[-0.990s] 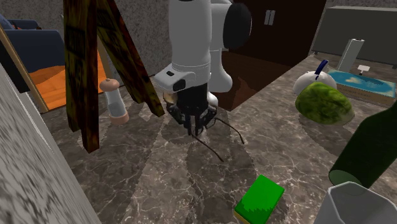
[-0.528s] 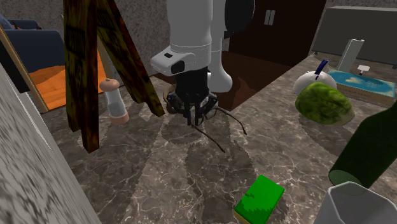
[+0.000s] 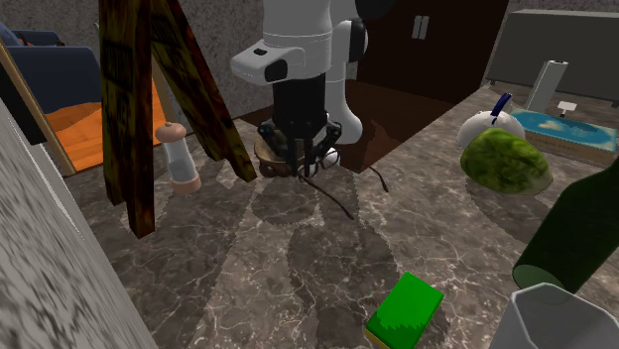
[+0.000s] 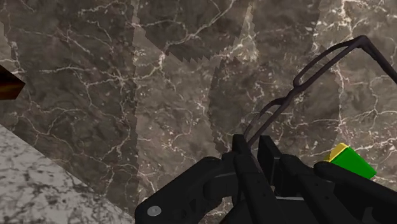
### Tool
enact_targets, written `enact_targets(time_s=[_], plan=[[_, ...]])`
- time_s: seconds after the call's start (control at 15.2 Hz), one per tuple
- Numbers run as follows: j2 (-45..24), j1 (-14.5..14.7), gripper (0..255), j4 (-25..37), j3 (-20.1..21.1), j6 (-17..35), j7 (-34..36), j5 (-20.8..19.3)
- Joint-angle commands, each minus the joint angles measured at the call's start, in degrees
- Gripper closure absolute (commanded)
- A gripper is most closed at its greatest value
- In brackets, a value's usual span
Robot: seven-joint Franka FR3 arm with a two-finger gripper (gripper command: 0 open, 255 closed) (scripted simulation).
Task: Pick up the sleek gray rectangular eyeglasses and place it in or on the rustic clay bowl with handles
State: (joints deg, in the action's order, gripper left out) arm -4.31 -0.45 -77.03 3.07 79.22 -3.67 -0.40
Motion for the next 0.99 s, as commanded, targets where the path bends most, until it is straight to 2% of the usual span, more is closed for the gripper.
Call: enact_targets(time_s=[0.0, 0.4, 0.92], plan=[[-0.5, 0.0, 255, 1.6, 0.0, -1.1, 0.0, 0.0], [11.9, -2.6, 255, -12.5, -2.6, 0.6, -5.2, 0.1], [25.3, -5.4, 255, -24.8, -7.2, -0.4, -12.7, -1.7]])
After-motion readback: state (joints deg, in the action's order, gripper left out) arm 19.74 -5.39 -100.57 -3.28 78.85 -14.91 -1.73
